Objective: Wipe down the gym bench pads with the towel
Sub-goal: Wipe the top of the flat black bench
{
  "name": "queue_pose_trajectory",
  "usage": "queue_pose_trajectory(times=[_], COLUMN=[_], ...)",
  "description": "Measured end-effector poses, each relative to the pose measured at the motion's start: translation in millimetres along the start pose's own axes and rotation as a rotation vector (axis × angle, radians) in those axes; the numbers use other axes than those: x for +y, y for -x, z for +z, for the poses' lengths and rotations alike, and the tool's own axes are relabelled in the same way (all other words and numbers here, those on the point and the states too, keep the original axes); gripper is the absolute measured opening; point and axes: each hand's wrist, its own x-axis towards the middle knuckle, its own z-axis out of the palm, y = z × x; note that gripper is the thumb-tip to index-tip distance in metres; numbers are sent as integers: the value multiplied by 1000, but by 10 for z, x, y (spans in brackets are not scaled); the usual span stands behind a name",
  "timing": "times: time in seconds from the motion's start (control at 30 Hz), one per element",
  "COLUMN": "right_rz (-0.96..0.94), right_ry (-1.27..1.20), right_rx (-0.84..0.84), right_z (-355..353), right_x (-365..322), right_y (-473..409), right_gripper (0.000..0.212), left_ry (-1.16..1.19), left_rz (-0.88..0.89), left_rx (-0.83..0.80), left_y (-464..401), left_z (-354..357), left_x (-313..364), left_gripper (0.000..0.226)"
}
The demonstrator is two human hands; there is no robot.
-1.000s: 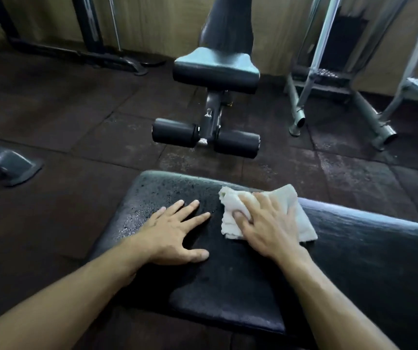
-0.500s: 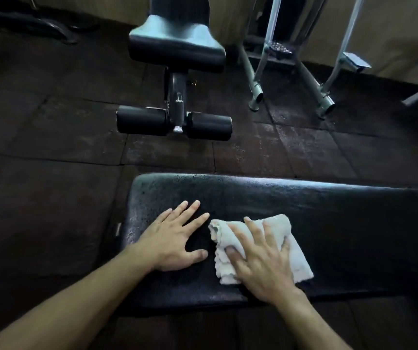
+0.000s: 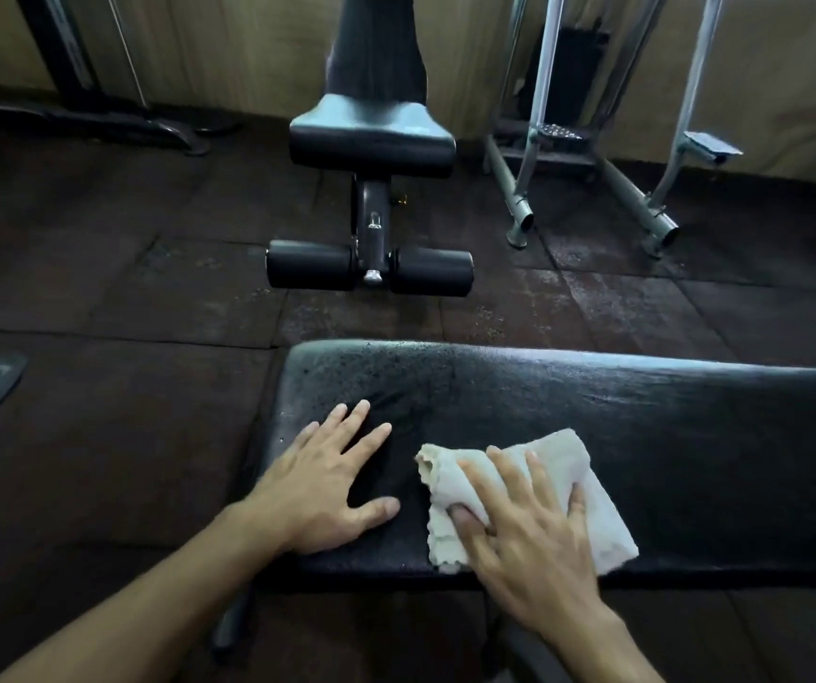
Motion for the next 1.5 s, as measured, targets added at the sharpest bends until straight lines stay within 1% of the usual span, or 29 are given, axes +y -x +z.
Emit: queue_pose_trajectory(times=[0.1, 0.17, 0.2, 0.27, 0.37, 0.47, 0.5, 0.57, 0.63, 0.7, 0.8, 0.87, 0.9, 0.97, 1.03, 1.1, 1.17, 1.23, 1.3, 1.4, 1.5], right_rz=[2, 2, -7, -42, -145, -158, -144, -92, -45, -51, -162, -167, -162, -145, -76, -27, -16, -54, -71, -53, -34], right_ry=[-51, -38, -21, 34, 18, 36, 28, 17, 12, 9, 44, 49, 45, 26, -37, -40, -38, 18, 46, -8, -57], right_rx=[-82, -65, -48, 42, 131, 87, 81, 2, -43, -4, 97, 62, 38, 46, -35, -57, -41, 11, 10, -34, -12], right_z=[-71, -61, -44, 24, 110, 128, 106, 30, 37, 73, 158, 178, 134, 70, 0, -45, -37, 42, 45, 12, -36], right_x=[-25, -107, -125, -145, -169, -178, -199, -268, -320, -351, -343, -316, -320, -342, -379, -443, -463, -402, -344, -328, -372], right_y=[-392, -574, -581, -388, 41, 65, -40, -279, -396, -279, 24, 21, -62, -404, -828, -1091, -1059, -843, -794, -1198, -1624], right_gripper=[51, 49, 47, 44, 45, 47, 47, 51, 53, 50, 48, 48, 46, 46, 51, 53, 54, 57, 60, 55, 55], left_ry=[-24, -12, -3, 12, 32, 31, 30, 34, 45, 44, 52, 50, 50, 48, 44, 35, 28, 37, 49, 53, 60], left_rz=[-114, -163, -166, -154, -143, -143, -142, -144, -144, -134, -125, -119, -121, -126, -131, -139, -148, -158, -171, -192, -194], left_rx=[-7, 15, 13, -2, -3, -24, -30, -41, -46, -40, -2, 11, 13, 6, -20, -29, -37, -42, -59, -75, -71], left_y=[233, 288, 302, 305, 277, 228, 215, 200, 197, 217, 246, 240, 232, 210, 200, 171, 115, 5, -133, -290, -319], left_z=[14, 34, 41, 52, 55, 31, 15, -2, -1, 28, 88, 112, 114, 89, 62, 40, 5, -30, -84, -149, -132], left_x=[-158, -225, -230, -226, -250, -272, -271, -275, -281, -298, -336, -338, -331, -329, -324, -327, -316, -315, -330, -356, -370], left_gripper=[92, 95, 96, 99, 103, 105, 104, 104, 105, 105, 105, 107, 108, 106, 102, 100, 99, 102, 107, 106, 101])
